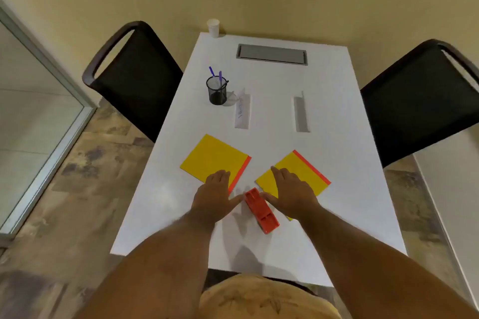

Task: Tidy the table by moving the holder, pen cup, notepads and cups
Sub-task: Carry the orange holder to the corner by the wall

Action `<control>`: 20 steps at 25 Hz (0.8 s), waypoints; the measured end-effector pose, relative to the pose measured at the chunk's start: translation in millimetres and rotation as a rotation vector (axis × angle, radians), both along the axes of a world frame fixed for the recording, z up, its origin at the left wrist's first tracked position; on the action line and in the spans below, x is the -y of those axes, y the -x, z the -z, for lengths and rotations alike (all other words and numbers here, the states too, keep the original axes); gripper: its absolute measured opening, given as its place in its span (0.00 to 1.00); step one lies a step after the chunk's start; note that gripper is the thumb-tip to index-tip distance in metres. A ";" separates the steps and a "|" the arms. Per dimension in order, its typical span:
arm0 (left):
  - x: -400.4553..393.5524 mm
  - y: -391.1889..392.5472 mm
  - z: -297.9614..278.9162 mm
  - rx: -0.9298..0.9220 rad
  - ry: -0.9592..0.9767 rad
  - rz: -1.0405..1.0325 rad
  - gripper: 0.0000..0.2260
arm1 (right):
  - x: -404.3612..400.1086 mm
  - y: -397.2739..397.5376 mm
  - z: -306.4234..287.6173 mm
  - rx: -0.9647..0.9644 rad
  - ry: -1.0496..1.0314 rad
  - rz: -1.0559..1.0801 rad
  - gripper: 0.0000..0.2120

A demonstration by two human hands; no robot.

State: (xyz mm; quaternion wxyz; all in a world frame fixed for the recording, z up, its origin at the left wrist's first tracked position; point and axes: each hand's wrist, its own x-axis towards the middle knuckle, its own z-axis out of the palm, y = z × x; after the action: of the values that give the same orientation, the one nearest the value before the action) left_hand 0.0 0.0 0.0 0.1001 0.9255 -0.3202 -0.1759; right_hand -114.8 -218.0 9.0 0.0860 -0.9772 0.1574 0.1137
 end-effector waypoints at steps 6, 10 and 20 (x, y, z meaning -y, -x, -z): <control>29.5 25.8 29.8 -0.311 -0.041 -0.365 0.38 | 29.8 -22.8 25.9 -0.239 -0.210 -0.126 0.42; 49.1 38.9 43.1 -0.578 0.065 -0.580 0.36 | 37.4 -30.1 41.9 -0.307 -0.297 -0.182 0.43; 89.7 59.1 42.3 -0.824 0.348 -0.897 0.24 | 31.4 -23.6 61.3 -0.503 -0.657 -0.044 0.26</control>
State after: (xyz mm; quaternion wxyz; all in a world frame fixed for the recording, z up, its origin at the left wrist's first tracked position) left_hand -59.1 -89.7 -42.3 0.4282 0.7962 0.1395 -0.4039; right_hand -91.2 -249.3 -52.3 0.3498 -0.8427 0.1078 0.3948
